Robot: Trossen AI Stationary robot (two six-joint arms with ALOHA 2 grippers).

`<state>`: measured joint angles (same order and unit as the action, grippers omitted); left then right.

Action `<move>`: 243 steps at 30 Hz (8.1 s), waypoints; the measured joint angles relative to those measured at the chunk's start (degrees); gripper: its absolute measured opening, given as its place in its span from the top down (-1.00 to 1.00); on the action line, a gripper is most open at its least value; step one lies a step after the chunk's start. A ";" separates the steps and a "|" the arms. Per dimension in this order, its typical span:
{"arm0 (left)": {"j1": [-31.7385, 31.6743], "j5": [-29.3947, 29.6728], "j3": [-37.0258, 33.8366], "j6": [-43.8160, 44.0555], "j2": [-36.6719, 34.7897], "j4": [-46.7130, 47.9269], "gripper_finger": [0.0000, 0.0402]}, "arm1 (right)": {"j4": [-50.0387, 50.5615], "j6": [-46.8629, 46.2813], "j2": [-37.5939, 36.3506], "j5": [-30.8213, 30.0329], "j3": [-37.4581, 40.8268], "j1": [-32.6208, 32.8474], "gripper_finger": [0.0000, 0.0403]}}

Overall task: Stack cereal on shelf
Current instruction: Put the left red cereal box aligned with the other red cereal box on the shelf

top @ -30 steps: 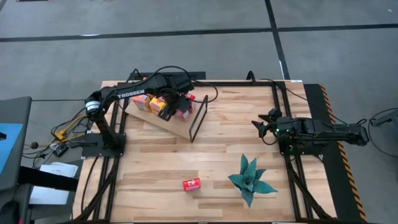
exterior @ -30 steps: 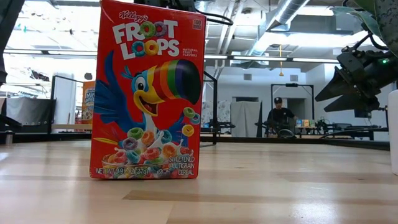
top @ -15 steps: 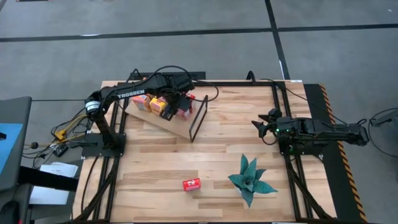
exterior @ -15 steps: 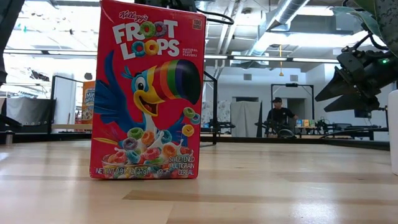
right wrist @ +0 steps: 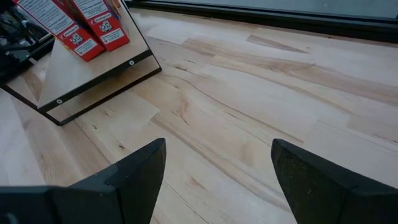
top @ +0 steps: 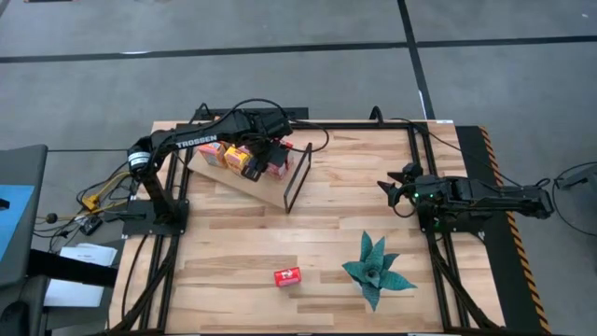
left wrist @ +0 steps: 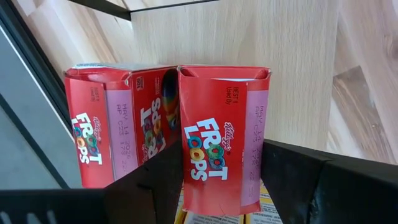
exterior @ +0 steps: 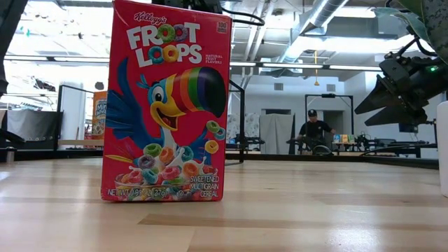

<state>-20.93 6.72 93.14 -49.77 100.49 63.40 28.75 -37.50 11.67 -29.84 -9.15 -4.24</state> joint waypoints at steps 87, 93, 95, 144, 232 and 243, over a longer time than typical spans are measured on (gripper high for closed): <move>3.87 2.46 0.02 6.53 -0.04 1.36 -0.38 | 0.15 0.09 0.00 0.01 0.00 0.01 -0.57; 3.89 6.94 0.02 8.61 -0.44 1.67 -0.44 | 0.17 0.04 -0.01 0.01 0.00 0.01 -0.57; 3.89 7.67 0.30 9.51 -0.78 2.28 -0.44 | 0.19 0.04 -0.01 0.01 0.00 0.01 -0.57; 10.88 -1.08 -16.50 44.09 -14.80 -29.67 1.00 | 0.85 0.53 -0.01 0.01 -0.02 -0.01 -0.57; 13.20 17.53 -16.47 39.73 -8.44 -25.48 1.00 | 0.83 -0.04 0.34 1.32 0.02 0.05 -0.57; 15.55 15.06 -13.31 47.62 -11.19 -14.17 1.00 | 0.83 -0.09 0.34 1.55 0.02 0.05 -0.57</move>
<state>-5.38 21.79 79.83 -2.15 89.29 49.23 29.58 -37.58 12.01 -28.29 -9.13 -4.19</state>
